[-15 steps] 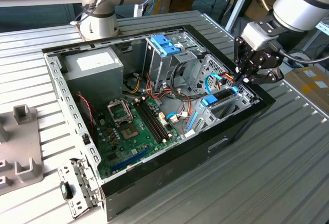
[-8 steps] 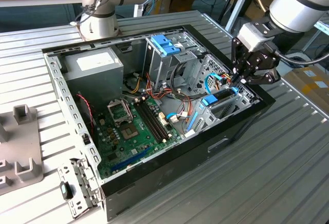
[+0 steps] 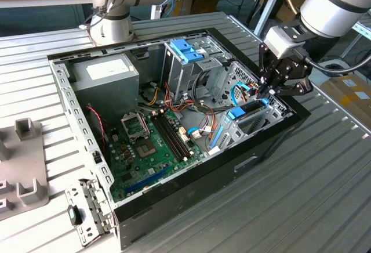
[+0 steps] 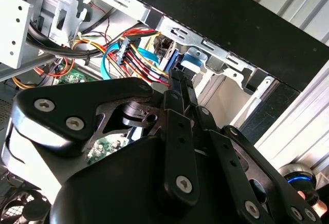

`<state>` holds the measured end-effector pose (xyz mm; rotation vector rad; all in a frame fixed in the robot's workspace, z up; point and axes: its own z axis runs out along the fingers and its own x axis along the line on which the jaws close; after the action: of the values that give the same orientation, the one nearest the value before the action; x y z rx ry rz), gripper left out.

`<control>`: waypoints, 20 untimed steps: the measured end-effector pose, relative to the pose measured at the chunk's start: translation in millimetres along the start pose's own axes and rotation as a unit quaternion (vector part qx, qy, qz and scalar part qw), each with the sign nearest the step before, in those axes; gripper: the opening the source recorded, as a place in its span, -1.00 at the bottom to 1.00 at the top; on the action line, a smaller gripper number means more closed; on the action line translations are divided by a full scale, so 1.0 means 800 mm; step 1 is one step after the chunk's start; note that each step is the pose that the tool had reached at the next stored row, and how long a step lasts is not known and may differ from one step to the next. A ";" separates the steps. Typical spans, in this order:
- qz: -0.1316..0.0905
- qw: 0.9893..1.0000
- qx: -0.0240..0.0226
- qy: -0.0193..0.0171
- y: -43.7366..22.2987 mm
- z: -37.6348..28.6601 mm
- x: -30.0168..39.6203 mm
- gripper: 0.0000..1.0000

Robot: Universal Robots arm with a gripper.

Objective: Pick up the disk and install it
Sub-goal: 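Insert the first disk wire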

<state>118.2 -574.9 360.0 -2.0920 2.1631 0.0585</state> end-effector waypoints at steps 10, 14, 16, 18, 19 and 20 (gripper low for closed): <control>0.005 1.000 0.001 0.000 0.0029 0.0064 0.0008 -0.66; 0.006 1.000 0.001 0.000 0.0039 0.0096 0.0006 -0.66; 0.006 1.000 0.001 0.000 0.0049 0.0106 0.0007 -0.66; 0.006 1.000 0.001 0.000 0.0058 0.0117 0.0008 -0.66; 0.006 1.000 0.001 0.000 0.0064 0.0124 0.0009 -0.66; 0.006 1.000 0.001 0.000 0.0069 0.0129 0.0010 -0.66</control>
<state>113.4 -574.2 349.3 -2.0794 2.1750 0.0573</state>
